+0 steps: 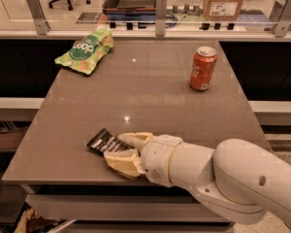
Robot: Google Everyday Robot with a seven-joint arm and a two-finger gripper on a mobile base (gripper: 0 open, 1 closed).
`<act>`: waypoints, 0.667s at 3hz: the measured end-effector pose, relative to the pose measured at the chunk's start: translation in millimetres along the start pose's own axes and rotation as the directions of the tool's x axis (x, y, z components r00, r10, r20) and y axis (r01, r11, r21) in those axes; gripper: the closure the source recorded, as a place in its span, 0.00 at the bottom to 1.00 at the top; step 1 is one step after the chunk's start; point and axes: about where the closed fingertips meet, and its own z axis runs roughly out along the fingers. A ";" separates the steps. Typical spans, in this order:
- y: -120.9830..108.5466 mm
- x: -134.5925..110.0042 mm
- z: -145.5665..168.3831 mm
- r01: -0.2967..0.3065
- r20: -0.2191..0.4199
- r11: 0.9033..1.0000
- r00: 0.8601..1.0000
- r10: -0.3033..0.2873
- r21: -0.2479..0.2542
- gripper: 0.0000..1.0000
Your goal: Move rxbar chocolate near green rice chip bag
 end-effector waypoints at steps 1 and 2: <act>-13.9 -11.7 -3.3 0.014 0.012 0.999 1.000 -0.015 0.030 1.00; -42.2 -44.2 -8.4 0.058 -0.001 0.992 0.998 -0.058 0.111 1.00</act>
Offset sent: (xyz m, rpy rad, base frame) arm 0.0914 -0.0363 0.0839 -0.1058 -0.0837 -0.1797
